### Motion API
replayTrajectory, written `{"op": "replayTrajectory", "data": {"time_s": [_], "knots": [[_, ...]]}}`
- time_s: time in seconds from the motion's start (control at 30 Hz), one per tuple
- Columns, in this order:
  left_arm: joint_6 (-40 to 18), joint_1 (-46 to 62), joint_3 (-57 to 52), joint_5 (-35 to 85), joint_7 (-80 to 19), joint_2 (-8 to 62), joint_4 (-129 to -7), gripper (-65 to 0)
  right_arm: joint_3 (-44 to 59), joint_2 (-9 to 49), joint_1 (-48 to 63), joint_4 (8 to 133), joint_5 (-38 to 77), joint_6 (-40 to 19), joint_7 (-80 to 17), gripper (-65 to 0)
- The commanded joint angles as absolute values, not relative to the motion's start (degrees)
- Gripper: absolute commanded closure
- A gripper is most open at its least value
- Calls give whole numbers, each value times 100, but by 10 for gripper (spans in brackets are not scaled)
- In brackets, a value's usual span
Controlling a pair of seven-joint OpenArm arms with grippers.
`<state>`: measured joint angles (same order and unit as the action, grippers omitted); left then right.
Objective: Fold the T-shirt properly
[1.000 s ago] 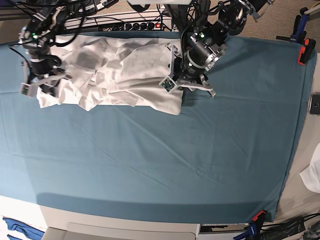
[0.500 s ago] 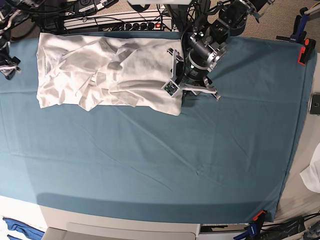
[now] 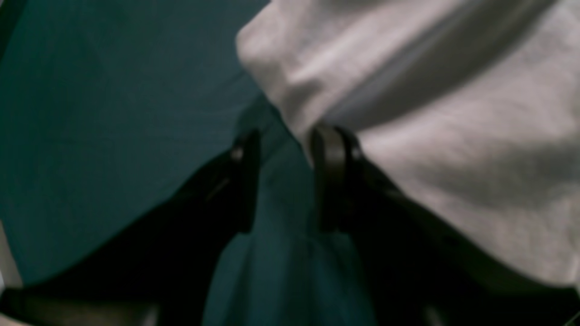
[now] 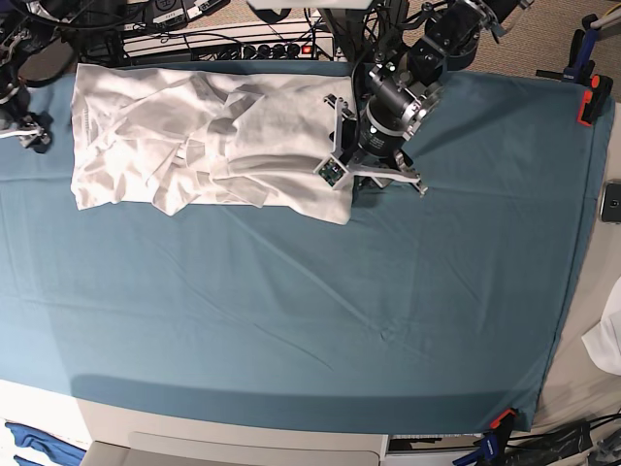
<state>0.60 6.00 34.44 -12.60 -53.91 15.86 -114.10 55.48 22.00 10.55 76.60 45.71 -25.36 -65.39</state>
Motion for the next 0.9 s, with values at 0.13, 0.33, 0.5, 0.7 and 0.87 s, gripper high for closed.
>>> {"op": "replayTrajectory", "data": {"time_s": [0.13,0.33,0.5,0.7,0.87], "knots": [[104,554,3430,-1223,-5245,1570,-11531,-211,5583,2349,965,6928,6418,-3358,-7240,-338],[106,572,3430,-1184,-5231,1573,-11531,-211,5581,2346,969,6580,7570,-3806,-7815,-338],[106,572,3430,-1173,-5199,1570,-11531,-211,5542,2333,967,6578,7660,-3815,-7852,-338],[106,567,3430,-1170,-5199,1570,-11531,-211,5341,2333,965,6578,8344,-4000,-8000,-337],[106,572,3430,-1170,-5205,1570,-11531,-211,4899,2333,965,6578,8374,-4000,-8000,-327]]}}
